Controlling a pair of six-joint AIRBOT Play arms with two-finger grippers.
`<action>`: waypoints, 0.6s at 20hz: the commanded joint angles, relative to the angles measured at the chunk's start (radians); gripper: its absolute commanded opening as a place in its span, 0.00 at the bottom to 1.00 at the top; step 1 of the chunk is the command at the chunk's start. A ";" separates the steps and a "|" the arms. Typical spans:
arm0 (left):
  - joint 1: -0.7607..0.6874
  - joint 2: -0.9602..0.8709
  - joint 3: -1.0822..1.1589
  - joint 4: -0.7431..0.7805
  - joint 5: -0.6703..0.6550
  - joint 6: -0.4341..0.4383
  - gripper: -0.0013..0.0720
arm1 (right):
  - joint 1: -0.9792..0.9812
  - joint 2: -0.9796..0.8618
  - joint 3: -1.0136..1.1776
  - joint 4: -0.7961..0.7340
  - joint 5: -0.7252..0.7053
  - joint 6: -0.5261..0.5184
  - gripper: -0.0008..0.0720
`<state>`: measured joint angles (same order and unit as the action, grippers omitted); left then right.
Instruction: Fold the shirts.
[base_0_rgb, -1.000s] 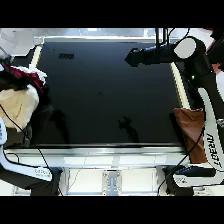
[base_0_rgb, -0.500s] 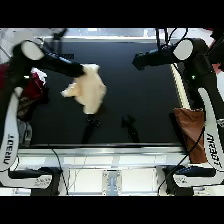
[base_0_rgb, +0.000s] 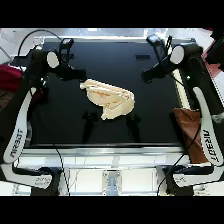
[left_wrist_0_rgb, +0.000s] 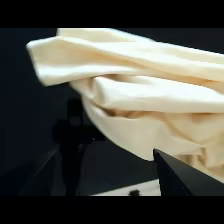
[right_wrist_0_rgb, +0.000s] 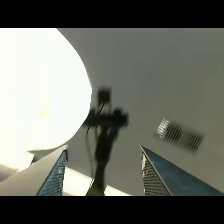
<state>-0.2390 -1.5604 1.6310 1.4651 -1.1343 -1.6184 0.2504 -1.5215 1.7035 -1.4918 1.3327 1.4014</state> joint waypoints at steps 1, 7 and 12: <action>0.063 -0.124 -0.020 -0.101 0.063 -0.033 0.98 | -0.006 -0.071 -0.103 0.161 -0.018 0.003 0.69; 0.093 -0.336 0.045 -0.220 0.354 0.003 0.96 | 0.062 -0.211 -0.198 0.380 -0.152 -0.001 0.69; 0.140 -0.454 0.211 -0.218 0.336 -0.025 0.92 | 0.105 -0.219 -0.198 0.353 -0.231 0.003 0.69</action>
<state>-0.1234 -1.9476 1.7645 1.2560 -0.8101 -1.6337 0.3332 -1.7275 1.5116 -1.1500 1.1503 1.4025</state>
